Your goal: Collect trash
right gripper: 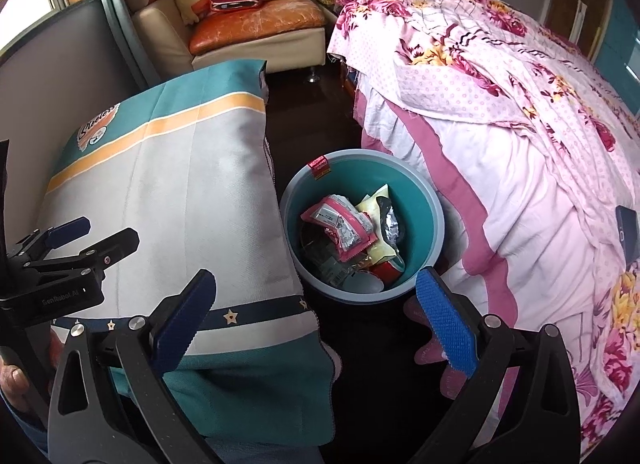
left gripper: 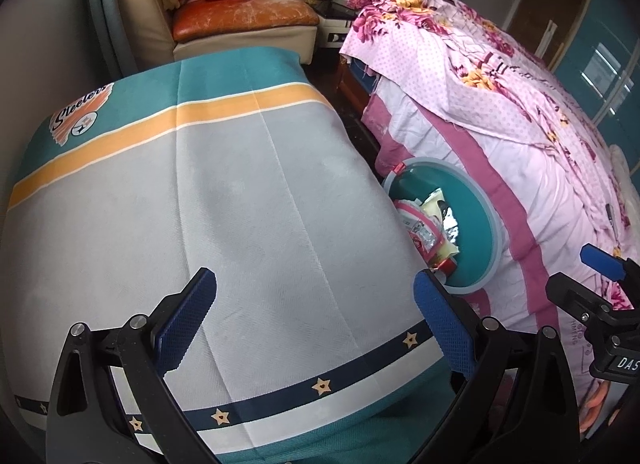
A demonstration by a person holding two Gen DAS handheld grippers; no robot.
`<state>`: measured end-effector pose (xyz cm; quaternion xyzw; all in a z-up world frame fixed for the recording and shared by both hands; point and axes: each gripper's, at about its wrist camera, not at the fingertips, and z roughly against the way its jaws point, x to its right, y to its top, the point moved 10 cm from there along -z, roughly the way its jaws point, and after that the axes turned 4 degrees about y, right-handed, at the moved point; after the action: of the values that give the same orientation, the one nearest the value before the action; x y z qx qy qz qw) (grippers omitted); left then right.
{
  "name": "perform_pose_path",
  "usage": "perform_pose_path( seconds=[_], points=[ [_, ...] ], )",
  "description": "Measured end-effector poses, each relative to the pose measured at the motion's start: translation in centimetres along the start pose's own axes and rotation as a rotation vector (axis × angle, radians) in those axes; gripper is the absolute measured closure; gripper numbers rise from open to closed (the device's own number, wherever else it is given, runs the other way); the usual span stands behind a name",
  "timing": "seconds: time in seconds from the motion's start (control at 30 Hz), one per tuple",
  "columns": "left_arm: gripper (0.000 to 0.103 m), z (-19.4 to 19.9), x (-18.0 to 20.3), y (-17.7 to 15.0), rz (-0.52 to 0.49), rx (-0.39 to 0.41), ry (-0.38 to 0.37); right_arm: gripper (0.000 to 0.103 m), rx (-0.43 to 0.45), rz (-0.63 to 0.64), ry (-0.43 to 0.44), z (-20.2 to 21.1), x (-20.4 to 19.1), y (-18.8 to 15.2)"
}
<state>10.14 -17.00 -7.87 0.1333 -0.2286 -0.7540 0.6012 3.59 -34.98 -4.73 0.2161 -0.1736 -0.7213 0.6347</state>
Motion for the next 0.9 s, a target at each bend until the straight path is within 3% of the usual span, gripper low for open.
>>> perform_pose_path(
  seconds=[0.47,0.9],
  points=[
    [0.004,-1.4,0.0,-0.4,-0.005,-0.022,-0.015,0.007,-0.028,-0.002,0.001,-1.6,0.2,-0.3],
    [0.004,-1.9,-0.6,-0.2,-0.016,-0.006,0.026,0.007,-0.049,0.002,-0.005,-2.7,0.1,-0.4]
  ],
)
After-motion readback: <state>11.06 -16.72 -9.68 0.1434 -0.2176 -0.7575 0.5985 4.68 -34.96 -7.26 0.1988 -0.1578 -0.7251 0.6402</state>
